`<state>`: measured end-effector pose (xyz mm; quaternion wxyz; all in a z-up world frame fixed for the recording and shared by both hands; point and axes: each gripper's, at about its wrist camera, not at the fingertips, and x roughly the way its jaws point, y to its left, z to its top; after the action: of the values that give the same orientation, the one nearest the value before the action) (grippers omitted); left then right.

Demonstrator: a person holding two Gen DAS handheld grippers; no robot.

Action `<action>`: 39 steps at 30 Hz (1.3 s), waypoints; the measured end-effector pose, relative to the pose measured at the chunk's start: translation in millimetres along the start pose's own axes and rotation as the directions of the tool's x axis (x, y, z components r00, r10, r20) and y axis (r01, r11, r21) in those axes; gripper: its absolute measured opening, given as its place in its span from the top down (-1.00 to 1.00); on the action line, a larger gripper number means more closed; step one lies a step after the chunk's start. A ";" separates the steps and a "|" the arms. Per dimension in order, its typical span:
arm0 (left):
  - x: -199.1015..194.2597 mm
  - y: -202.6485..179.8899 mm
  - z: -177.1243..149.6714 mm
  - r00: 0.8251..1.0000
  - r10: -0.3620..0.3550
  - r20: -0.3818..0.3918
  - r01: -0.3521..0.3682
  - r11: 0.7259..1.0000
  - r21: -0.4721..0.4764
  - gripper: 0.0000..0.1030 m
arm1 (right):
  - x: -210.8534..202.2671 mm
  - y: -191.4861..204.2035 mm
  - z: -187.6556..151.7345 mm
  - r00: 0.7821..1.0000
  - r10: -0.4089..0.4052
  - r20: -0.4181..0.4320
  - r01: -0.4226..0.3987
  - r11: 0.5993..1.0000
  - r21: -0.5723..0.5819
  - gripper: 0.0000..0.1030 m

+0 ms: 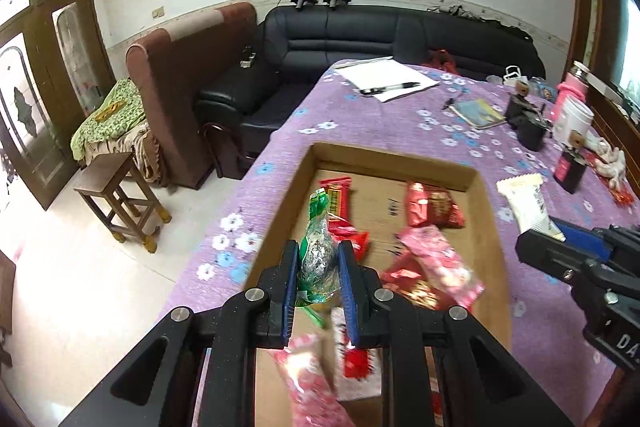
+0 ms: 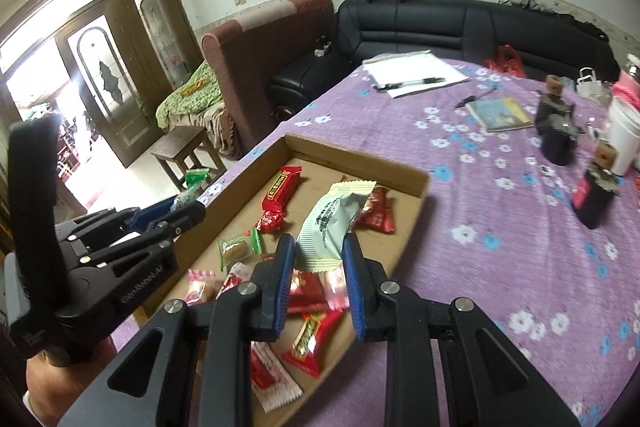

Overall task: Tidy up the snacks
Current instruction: 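Carry the cream packet and green candy over the cardboard tray, then lower both snacks into the tray and open both grippers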

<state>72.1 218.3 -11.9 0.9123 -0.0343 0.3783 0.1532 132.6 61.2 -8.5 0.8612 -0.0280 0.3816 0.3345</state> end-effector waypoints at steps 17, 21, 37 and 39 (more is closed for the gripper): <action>42.8 14.8 6.5 0.998 -0.005 -0.066 0.005 1.000 0.004 0.61 | 86.9 20.8 30.3 0.994 0.068 -0.089 -0.071 0.997 -0.033 0.54; 50.1 16.2 8.0 0.997 -0.002 -0.080 0.003 1.000 0.007 0.61 | 98.1 22.2 34.0 0.992 0.071 -0.104 -0.075 0.997 -0.036 0.54; 68.9 17.6 6.4 0.992 0.000 -0.127 0.002 1.000 0.018 0.60 | 122.6 23.0 39.5 0.988 0.053 -0.148 -0.060 0.997 -0.045 0.54; 71.0 17.7 7.0 0.991 -0.004 -0.134 0.006 1.000 0.016 0.60 | 124.1 22.7 40.2 0.987 0.051 -0.155 -0.059 0.997 -0.046 0.54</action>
<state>118.8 254.4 -55.7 0.8854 -0.0380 0.4399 0.1452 204.9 159.8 -59.2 0.8188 -0.0650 0.4387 0.3645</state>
